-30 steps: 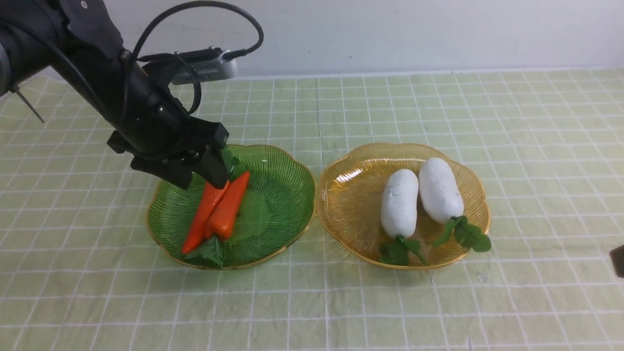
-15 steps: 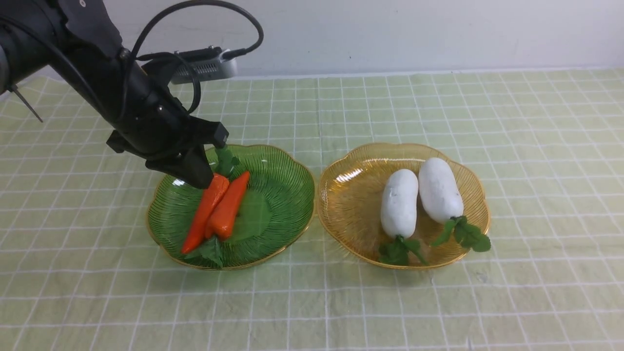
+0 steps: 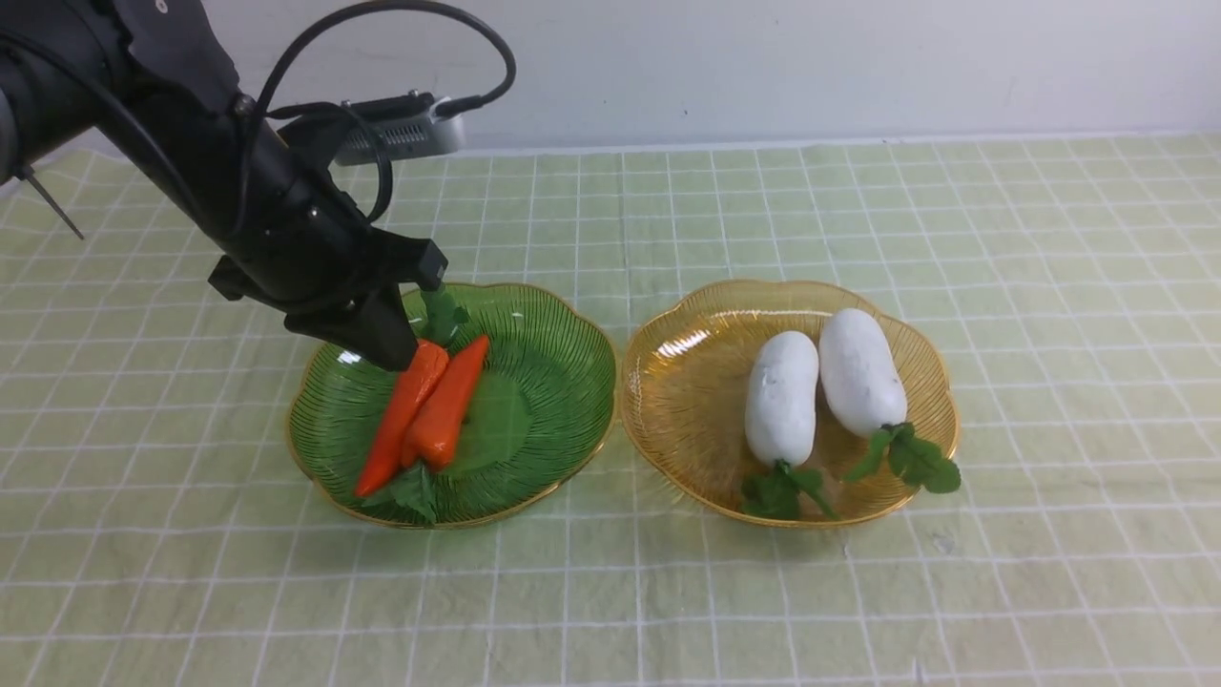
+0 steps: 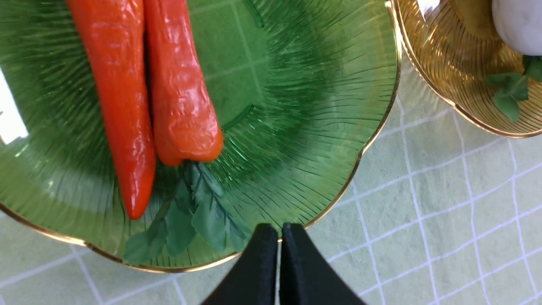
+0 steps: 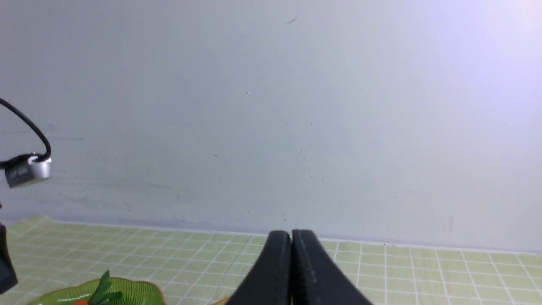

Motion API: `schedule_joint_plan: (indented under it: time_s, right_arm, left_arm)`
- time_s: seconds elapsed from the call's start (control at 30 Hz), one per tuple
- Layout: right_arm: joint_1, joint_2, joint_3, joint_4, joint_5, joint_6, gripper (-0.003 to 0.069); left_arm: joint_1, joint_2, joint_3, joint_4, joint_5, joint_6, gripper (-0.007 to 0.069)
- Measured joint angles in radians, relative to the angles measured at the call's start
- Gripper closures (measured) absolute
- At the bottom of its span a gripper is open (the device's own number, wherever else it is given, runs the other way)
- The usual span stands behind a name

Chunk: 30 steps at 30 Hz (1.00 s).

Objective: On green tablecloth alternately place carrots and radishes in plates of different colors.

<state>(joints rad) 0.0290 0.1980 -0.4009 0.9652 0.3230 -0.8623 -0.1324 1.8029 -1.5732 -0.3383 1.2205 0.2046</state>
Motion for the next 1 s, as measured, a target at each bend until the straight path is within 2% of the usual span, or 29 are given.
schedule_joint_plan:
  time_s: [0.17,0.53,0.6,0.67,0.7,0.83,1.0]
  right_arm:
    - [-0.001,0.000,0.000,0.032,-0.002,-0.001,0.0673]
    - [-0.002,-0.036,0.042,0.014,-0.005,0.018,0.0673]
    - [-0.003,-0.076,0.082,-0.046,-0.005,0.018,0.0673]
    - [-0.022,-0.137,0.155,-0.189,0.000,0.018,0.0673]
    - [-0.025,-0.141,0.160,-0.216,0.002,0.018,0.0673]
    - [-0.067,-0.205,0.270,-0.594,0.055,0.018,0.0673]
    - [-0.072,-0.206,0.352,-0.879,0.070,0.018,0.0673]
  left_arm:
    - [0.000,-0.001,0.000,0.000,0.000,0.000,0.0632]
    - [0.000,-0.002,0.000,0.000,0.004,0.000,0.0632]
    - [0.000,-0.002,0.000,0.000,0.004,0.000,0.0632]
    - [0.000,-0.002,0.000,0.000,0.005,0.000,0.0632]
    - [0.000,-0.002,0.000,0.000,0.005,0.000,0.0632]
    - [0.000,-0.005,-0.028,-0.012,0.007,-0.042,0.0632]
    - [0.000,-0.066,-0.133,-0.015,0.007,-0.113,0.0632]
